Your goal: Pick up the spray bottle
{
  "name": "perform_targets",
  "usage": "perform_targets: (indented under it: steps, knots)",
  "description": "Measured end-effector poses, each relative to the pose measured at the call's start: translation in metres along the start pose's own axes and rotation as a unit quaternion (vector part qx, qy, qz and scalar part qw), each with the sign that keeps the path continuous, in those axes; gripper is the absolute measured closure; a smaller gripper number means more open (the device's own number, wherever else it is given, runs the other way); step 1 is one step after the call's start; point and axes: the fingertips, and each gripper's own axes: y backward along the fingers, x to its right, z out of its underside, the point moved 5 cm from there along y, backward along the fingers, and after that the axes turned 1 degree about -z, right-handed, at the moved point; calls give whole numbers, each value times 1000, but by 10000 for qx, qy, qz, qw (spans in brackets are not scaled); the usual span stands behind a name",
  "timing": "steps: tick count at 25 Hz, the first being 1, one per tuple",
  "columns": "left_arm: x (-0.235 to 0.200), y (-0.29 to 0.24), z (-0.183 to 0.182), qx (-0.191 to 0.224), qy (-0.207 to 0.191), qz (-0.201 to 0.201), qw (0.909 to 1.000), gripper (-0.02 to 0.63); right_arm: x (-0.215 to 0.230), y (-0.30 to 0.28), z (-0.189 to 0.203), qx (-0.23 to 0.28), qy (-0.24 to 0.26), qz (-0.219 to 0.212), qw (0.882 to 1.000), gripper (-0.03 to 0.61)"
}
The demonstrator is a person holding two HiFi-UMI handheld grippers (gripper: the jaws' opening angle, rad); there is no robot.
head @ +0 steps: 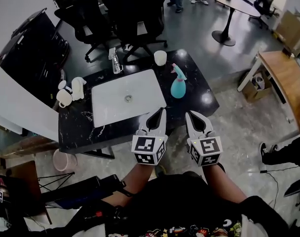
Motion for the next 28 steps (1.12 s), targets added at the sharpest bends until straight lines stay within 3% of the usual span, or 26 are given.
perform_targets:
  steps: [9, 20, 28]
  knots:
    - [-24, -43, 5, -187, 69, -108, 9997, 614, 35, -52, 7, -128, -120, 38, 9998, 529]
    - [-30, -127, 22, -524, 106, -672, 9963, 614, 98, -139, 27, -259, 85, -677, 9973, 439]
    - [-44, -156, 44, -803, 202, -974, 9918, 614, 115, -182, 36, -263, 103, -1011, 9945, 390]
